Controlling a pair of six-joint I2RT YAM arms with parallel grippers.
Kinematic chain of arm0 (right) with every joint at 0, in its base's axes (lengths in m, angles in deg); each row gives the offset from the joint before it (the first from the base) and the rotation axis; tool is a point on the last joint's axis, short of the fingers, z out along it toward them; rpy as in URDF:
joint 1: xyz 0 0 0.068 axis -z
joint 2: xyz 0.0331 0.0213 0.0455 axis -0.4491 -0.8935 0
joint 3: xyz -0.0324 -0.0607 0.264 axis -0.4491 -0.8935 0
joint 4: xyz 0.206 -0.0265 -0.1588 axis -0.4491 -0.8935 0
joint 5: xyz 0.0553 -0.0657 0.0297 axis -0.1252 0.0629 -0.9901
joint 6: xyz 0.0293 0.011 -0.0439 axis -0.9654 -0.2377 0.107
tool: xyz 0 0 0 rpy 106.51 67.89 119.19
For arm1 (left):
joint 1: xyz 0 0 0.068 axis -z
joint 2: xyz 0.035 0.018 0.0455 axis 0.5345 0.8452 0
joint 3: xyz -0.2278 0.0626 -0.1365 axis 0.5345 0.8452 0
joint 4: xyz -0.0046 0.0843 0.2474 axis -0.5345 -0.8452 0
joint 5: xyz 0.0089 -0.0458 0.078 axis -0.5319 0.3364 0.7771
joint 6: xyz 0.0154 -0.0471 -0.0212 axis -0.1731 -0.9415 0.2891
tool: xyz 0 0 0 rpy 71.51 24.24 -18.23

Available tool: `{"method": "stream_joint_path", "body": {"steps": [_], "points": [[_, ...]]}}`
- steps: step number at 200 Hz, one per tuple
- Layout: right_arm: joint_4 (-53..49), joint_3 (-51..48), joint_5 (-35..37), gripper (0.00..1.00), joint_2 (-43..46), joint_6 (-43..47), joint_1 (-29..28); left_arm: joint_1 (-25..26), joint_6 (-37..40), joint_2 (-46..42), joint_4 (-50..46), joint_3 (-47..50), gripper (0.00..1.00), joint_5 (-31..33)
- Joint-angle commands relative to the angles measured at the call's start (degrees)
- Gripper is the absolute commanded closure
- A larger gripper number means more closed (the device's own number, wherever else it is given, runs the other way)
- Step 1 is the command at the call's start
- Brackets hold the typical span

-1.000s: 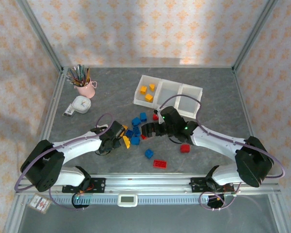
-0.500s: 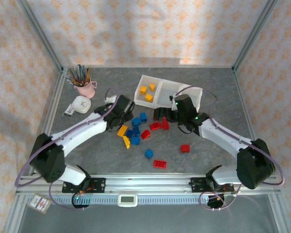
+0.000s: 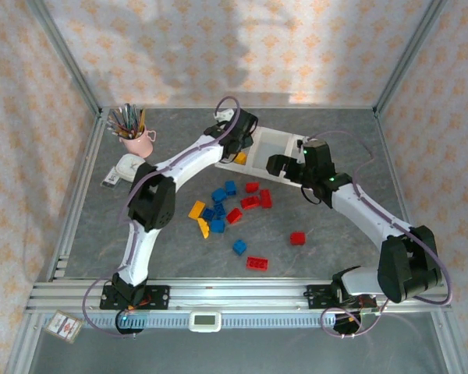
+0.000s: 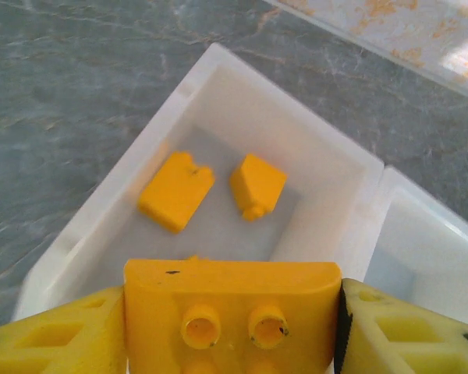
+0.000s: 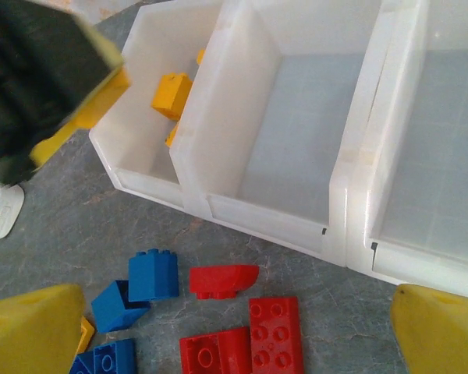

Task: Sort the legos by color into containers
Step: Place the lego in the container, then pick up the lego from the middle-left of the table.

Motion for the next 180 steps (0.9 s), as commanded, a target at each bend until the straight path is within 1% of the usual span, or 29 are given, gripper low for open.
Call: {"method": "stream_joint_path", "body": {"steps": [1,19,38,56,75,106,128,166,180], "points": [[-0.2,2.3,1.3,0.0,-0.4,0.5,0.5,-1.0,-1.0,4.4,-1.1,-7.1,0.39,-1.4],[-0.5,2.9,1.2,0.0,-0.4,1.3,0.5,-1.4,-1.9,7.5,-2.1,-11.3,0.34,-2.1],[-0.5,3.3,0.3,0.0,0.0,2.0,0.5,-1.8,-2.2,8.0,-2.6,-13.1,0.28,-2.4],[-0.3,3.4,-1.3,0.0,0.3,2.5,0.5,-1.9,-2.0,7.1,-2.3,-13.0,0.26,-3.2],[-0.6,3.6,-2.7,0.0,0.4,2.8,0.4,-1.9,-1.7,5.5,-2.9,-12.6,0.24,-2.5],[-1.0,3.6,-4.3,0.0,0.9,2.2,0.2,-1.8,-1.5,1.5,-2.9,-9.5,0.23,-3.1],[-1.6,3.0,-4.9,0.0,1.9,1.9,-0.8,-1.7,-1.0,-4.0,-0.7,-2.7,0.23,-4.6],[-2.3,0.7,-5.4,0.0,3.1,1.8,-3.3,-0.9,-1.2,-17.0,4.7,16.2,0.22,-5.8],[-2.4,-0.3,-5.7,0.0,3.5,1.6,-4.5,-0.4,-1.6,-23.2,6.1,23.2,0.22,-6.6]]}}
